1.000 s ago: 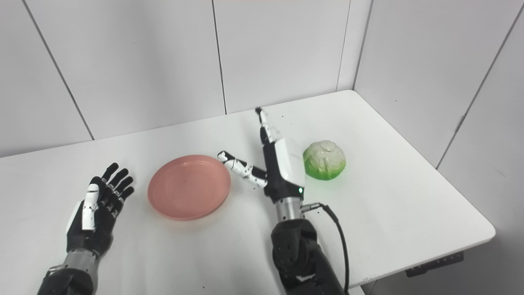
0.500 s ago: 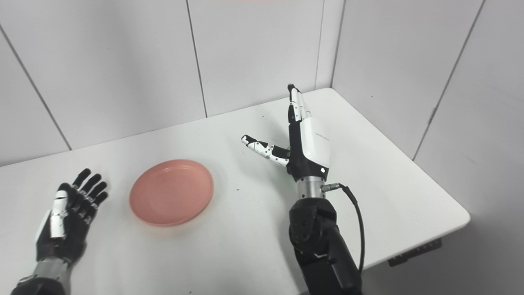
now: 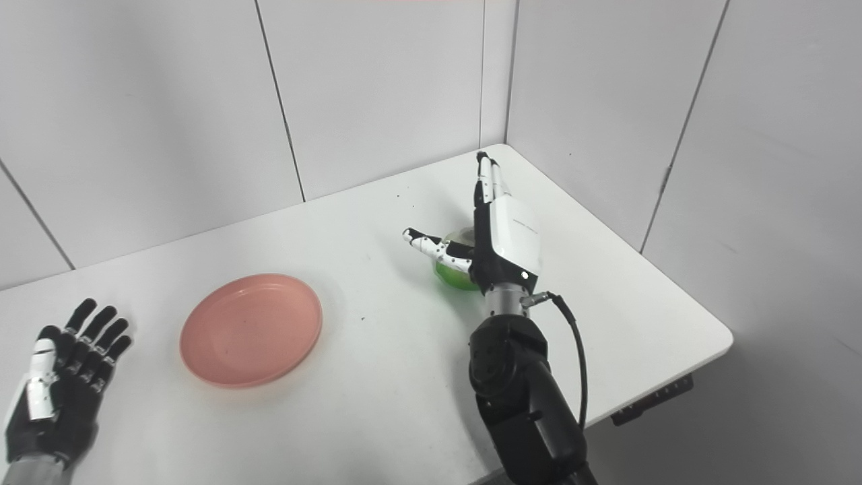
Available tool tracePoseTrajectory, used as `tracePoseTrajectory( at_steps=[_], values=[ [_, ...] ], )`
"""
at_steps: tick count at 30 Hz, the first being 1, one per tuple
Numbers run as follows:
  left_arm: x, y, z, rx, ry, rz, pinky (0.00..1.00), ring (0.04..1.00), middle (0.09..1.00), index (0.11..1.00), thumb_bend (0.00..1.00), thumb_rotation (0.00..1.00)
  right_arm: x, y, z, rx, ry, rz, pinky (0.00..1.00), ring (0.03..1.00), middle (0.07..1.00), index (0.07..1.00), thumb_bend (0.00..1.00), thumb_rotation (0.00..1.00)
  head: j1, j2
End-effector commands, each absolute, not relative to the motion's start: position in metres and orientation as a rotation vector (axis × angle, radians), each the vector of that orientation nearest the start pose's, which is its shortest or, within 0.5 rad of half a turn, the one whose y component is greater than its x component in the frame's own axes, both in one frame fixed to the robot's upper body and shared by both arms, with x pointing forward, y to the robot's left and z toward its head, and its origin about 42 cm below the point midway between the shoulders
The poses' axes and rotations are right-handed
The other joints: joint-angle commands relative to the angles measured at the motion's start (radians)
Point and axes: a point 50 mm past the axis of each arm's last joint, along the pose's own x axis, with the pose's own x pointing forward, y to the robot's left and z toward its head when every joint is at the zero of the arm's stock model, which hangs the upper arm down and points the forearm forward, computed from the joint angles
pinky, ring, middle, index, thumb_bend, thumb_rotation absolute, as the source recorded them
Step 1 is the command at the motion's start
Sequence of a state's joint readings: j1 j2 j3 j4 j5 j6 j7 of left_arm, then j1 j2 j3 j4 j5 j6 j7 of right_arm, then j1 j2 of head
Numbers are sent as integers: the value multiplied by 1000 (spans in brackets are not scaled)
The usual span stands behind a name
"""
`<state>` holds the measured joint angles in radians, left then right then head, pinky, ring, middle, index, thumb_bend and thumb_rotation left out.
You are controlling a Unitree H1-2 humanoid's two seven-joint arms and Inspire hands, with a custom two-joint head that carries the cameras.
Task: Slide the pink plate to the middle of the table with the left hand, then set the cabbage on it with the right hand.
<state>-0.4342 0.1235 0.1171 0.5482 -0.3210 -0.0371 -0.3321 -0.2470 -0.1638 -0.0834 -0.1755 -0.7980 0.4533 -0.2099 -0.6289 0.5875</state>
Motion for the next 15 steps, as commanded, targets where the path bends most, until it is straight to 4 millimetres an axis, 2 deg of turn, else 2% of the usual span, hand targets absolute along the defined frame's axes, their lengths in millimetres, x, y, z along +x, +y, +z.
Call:
tracePoseTrajectory(
  at_steps=[1, 15],
  values=[
    [395, 258, 68, -262, 160, -221, 924, 898, 909, 900, 379, 1000, 346, -297, 227, -887, -94, -621, 824, 933, 983, 1000, 1000, 578, 1, 0],
    [396, 262, 74, -263, 150, -217, 925, 900, 905, 885, 410, 1000, 365, -306, 224, -927, -23, -552, 829, 944, 985, 997, 1000, 567, 8, 23]
  ],
)
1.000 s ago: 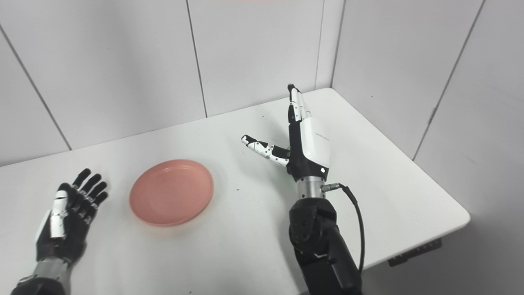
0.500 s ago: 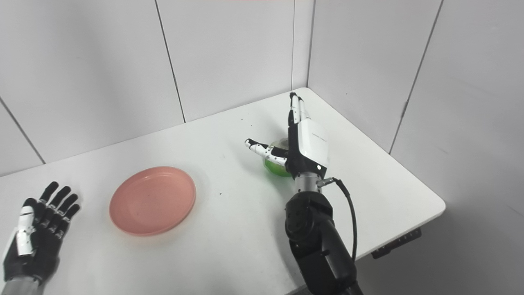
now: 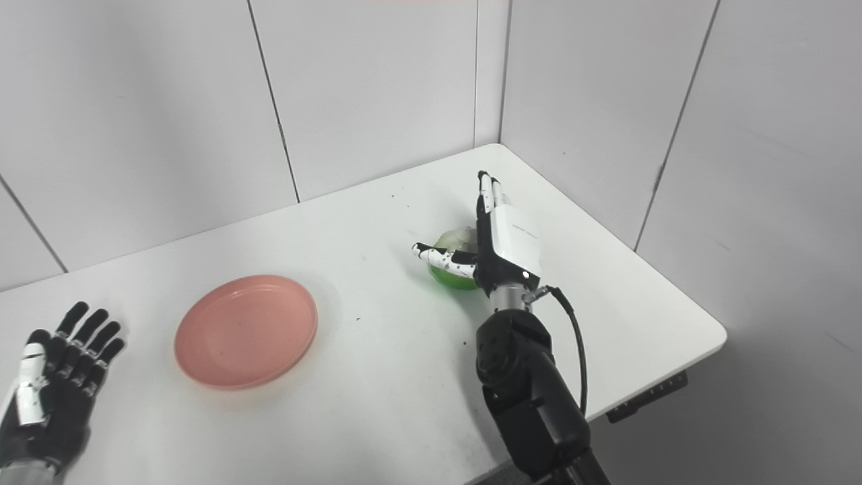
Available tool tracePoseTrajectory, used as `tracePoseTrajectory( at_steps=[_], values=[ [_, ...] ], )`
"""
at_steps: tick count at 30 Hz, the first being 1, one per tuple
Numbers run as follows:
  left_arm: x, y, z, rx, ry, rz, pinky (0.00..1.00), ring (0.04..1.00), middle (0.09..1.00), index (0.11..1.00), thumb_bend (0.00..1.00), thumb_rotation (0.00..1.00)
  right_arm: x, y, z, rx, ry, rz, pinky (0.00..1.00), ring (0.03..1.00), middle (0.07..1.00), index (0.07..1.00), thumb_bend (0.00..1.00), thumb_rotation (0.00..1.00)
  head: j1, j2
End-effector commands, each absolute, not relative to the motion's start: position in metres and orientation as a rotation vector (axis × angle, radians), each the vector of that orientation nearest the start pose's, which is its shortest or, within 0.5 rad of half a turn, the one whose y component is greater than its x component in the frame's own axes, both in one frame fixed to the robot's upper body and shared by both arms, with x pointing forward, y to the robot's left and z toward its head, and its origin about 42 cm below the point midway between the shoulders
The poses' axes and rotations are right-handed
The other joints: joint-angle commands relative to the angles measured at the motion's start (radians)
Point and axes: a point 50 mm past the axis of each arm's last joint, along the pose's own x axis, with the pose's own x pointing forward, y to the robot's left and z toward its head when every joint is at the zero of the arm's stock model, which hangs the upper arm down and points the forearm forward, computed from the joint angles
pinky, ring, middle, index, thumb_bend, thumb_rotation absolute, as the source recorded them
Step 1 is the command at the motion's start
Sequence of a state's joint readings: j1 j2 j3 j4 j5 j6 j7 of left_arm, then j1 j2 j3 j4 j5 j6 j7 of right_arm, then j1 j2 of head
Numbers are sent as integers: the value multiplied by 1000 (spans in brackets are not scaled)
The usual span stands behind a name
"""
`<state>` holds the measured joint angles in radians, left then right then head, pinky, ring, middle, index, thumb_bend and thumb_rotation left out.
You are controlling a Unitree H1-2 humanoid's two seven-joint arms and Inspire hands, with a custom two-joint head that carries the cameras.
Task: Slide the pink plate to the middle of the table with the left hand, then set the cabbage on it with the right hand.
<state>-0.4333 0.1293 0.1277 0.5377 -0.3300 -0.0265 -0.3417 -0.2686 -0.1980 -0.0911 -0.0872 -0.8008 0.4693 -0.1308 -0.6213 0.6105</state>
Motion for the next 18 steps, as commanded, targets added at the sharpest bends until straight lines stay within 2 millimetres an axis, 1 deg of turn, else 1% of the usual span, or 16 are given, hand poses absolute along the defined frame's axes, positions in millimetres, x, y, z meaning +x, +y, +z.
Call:
tracePoseTrajectory(
  at_steps=[1, 5, 6, 9, 18],
  values=[
    [395, 262, 75, -261, 149, -220, 927, 902, 906, 886, 410, 1000, 366, -306, 224, -930, -16, -539, 830, 945, 986, 999, 1000, 575, 1, 2],
    [395, 262, 76, -254, 149, -222, 918, 898, 902, 880, 407, 1000, 372, -308, 224, -923, 5, -504, 773, 919, 986, 1000, 1000, 561, 1, 2],
    [395, 262, 77, -255, 150, -221, 917, 898, 902, 880, 407, 1000, 373, -308, 224, -924, 11, -496, 764, 913, 986, 1000, 1000, 556, 3, 10],
    [394, 262, 78, -260, 151, -222, 919, 899, 903, 881, 407, 1000, 378, -311, 223, -935, 28, -474, 751, 903, 983, 999, 1000, 551, 3, 10],
    [393, 264, 80, -257, 147, -226, 916, 897, 903, 881, 408, 1000, 384, -318, 225, -918, 59, -418, 743, 901, 978, 1000, 1000, 521, 3, 31]
  ],
)
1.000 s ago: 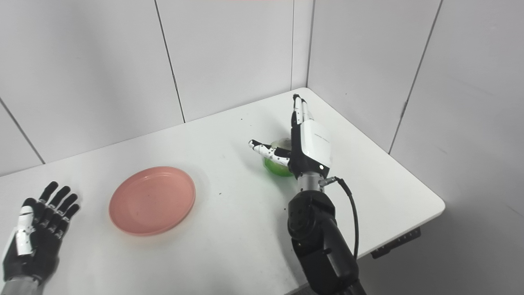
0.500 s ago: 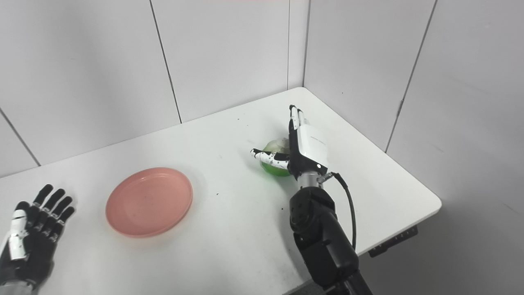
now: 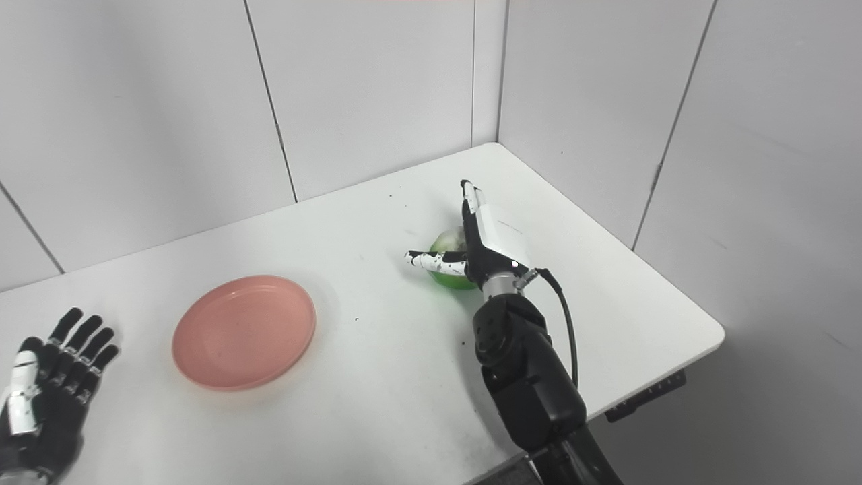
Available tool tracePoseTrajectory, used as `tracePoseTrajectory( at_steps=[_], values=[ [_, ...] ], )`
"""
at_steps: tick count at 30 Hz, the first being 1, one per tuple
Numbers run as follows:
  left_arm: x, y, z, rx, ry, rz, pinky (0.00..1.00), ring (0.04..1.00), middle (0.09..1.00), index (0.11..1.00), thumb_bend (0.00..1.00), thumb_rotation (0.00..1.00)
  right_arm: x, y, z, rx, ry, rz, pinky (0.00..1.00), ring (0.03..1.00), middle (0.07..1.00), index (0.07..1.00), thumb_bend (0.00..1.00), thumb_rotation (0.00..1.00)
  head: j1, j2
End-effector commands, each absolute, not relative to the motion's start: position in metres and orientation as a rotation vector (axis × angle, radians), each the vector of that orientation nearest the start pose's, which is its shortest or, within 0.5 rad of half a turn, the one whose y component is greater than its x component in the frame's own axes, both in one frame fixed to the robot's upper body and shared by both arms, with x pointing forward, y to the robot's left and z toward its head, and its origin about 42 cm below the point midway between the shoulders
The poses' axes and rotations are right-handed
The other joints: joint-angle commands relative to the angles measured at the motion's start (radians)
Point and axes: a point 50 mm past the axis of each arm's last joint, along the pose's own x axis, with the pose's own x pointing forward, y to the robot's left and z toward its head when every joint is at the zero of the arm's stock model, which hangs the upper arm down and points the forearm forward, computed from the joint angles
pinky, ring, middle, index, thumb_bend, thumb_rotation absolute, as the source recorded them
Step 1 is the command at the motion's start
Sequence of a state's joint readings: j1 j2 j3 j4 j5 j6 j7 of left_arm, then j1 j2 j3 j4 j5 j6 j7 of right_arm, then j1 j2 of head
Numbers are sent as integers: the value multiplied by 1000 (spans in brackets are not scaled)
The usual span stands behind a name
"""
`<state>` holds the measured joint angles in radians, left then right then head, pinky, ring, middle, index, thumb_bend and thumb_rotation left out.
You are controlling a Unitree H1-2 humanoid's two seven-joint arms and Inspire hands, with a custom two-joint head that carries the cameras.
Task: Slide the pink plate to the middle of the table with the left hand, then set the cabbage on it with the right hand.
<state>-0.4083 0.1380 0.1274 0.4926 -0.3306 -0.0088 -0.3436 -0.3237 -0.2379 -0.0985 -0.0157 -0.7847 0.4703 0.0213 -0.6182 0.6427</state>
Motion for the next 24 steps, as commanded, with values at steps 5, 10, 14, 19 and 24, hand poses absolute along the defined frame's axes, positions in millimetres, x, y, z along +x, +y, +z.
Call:
tracePoseTrajectory(
  at_steps=[5, 10, 14, 19, 24],
  values=[
    [393, 265, 81, -257, 147, -227, 911, 893, 899, 882, 409, 1000, 384, -324, 227, -903, 82, -378, 756, 911, 982, 1000, 1000, 527, 0, 7],
    [392, 266, 81, -267, 150, -228, 910, 893, 900, 885, 414, 1000, 382, -332, 228, -904, 104, -344, 776, 920, 980, 1000, 1000, 510, 2, 13],
    [392, 266, 82, -268, 150, -229, 910, 891, 899, 884, 416, 1000, 382, -336, 228, -891, 118, -340, 790, 923, 980, 998, 1000, 488, 2, 15],
    [391, 267, 83, -266, 149, -233, 910, 889, 894, 877, 413, 1000, 384, -344, 228, -892, 149, -321, 808, 926, 969, 987, 1000, 455, 2, 20],
    [391, 267, 83, -267, 150, -230, 908, 889, 893, 877, 416, 1000, 385, -348, 228, -894, 169, -286, 839, 928, 954, 975, 1000, 426, 3, 22]
  ],
)
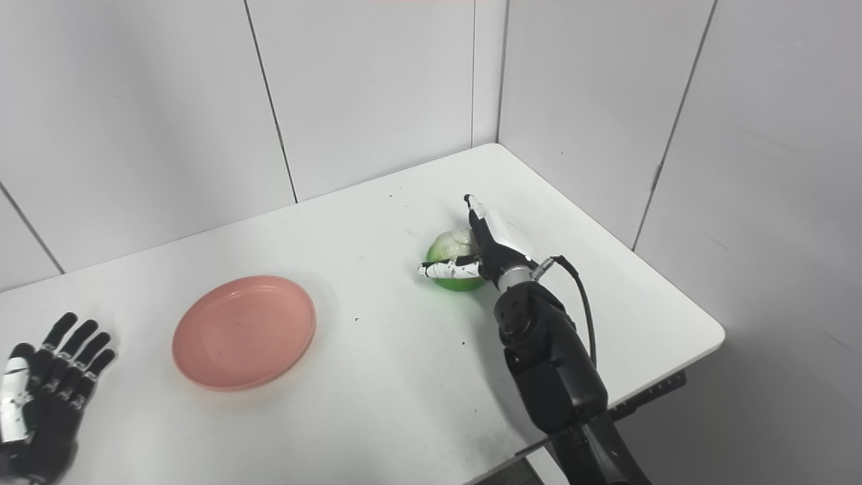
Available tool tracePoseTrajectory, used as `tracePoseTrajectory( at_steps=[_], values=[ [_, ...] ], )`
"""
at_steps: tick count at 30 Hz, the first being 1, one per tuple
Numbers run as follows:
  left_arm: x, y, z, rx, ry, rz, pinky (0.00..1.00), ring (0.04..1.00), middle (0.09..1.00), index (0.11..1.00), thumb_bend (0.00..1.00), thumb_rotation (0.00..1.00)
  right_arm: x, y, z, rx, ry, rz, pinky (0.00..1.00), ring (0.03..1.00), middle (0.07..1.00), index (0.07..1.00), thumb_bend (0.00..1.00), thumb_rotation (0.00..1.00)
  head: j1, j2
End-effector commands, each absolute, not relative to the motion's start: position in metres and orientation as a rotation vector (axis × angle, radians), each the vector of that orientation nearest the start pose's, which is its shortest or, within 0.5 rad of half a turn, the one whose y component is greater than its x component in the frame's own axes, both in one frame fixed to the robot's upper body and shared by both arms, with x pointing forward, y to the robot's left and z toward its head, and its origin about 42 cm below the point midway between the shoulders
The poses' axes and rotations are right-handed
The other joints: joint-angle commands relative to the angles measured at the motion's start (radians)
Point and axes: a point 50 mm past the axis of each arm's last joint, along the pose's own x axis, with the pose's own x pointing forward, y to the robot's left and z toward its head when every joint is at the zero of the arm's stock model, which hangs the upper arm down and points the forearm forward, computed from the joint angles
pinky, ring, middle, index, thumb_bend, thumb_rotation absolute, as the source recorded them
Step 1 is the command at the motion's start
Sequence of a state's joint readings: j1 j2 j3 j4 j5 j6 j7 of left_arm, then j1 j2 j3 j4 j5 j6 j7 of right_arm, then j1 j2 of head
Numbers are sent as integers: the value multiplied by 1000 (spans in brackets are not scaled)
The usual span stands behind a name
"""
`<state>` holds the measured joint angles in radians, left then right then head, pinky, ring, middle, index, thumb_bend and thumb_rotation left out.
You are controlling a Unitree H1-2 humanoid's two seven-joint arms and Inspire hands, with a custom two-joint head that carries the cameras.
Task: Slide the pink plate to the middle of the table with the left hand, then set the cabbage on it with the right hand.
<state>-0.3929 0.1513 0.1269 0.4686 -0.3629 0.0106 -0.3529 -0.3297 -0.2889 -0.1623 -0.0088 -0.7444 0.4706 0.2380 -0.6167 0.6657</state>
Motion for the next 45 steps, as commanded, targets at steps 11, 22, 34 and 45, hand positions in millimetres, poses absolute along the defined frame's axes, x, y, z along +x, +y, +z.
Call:
tracePoseTrajectory(
  at_steps=[11, 22, 34, 45],
  values=[
    [390, 267, 83, -263, 147, -236, 909, 888, 895, 881, 415, 1000, 384, -354, 225, -868, 192, -245, 823, 879, 896, 903, 1000, 259, 8, 4],
    [388, 266, 85, -258, 145, -236, 908, 889, 895, 879, 417, 1000, 384, -351, 218, -870, 143, -257, 590, 618, 656, 661, 939, 12, 12, 9],
    [389, 264, 85, -265, 147, -243, 918, 895, 901, 889, 413, 1000, 393, -348, 206, -914, 76, -293, 432, 437, 510, 469, 519, 0, 20, 9],
    [387, 260, 84, -269, 141, -245, 924, 897, 902, 890, 420, 1000, 388, -343, 210, -905, 27, -310, 392, 401, 505, 512, 516, 0, 52, 8]
  ],
)
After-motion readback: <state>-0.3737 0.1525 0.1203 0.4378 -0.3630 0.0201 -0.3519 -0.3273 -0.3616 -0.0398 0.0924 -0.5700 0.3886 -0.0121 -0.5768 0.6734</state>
